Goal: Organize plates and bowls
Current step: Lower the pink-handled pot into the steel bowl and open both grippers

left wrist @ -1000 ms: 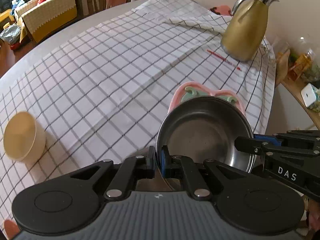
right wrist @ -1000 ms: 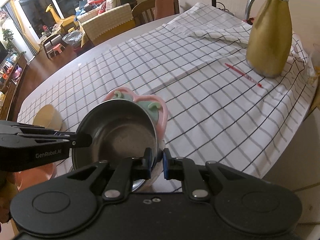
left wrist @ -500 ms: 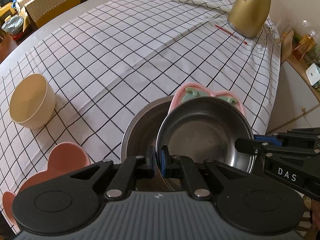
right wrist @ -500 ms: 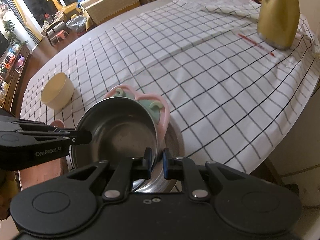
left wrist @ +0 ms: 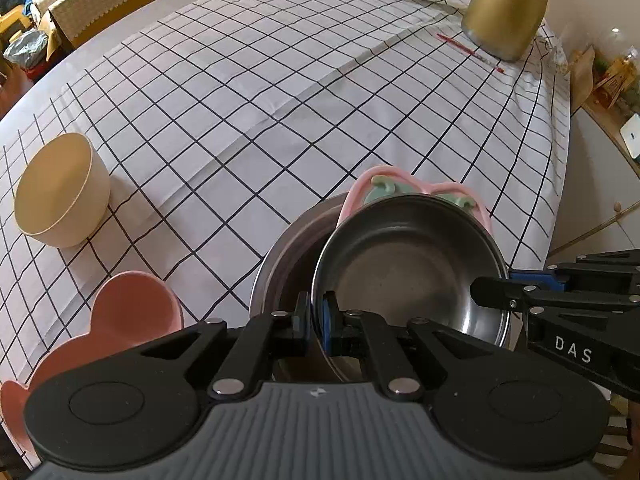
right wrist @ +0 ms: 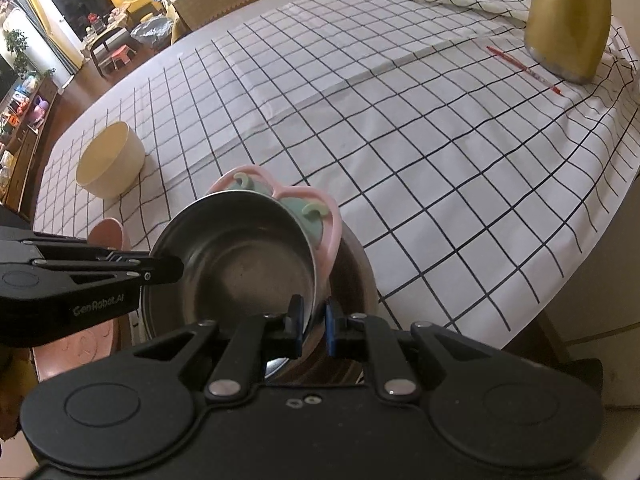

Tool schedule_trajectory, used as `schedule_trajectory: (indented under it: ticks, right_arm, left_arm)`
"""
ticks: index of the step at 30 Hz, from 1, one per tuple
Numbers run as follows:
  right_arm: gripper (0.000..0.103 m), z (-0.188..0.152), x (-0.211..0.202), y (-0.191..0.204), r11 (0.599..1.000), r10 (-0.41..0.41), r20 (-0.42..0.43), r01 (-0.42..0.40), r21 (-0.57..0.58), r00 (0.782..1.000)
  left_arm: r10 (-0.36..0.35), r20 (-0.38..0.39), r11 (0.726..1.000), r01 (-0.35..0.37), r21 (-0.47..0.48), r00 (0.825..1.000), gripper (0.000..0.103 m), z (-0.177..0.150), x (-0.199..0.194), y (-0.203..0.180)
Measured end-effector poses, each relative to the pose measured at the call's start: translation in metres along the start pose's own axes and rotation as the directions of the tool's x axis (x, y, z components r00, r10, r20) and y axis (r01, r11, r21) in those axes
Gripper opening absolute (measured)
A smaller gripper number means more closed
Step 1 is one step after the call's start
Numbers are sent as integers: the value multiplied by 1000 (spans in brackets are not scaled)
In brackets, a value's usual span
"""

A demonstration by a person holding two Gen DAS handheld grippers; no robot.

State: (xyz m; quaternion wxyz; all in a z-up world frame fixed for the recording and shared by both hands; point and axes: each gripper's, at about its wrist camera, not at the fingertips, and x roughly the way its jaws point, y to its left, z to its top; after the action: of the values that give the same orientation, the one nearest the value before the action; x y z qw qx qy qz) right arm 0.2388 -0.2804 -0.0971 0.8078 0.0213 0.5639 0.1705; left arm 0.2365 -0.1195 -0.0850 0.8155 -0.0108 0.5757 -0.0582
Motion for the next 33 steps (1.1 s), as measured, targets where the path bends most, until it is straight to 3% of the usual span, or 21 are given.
schedule_trajectory:
  ticks: [15,19,33]
  right_arm:
    - [13,-2,7,-1,1000,4,-19,-4,3,1000]
    - [20,-1,3,2,1000,9,-14,-9,-4,1000]
    - [29,-4,-22,15,999,0,58,2,-42,998]
  left_arm:
    - [-8,-5,1000,8,-9,1000,5,1,11,5]
    - [-4,9,1000,4,-9,1000,5,2,7,6]
    - [-20,82,1000,20,-7,996,6,-2,-22,9]
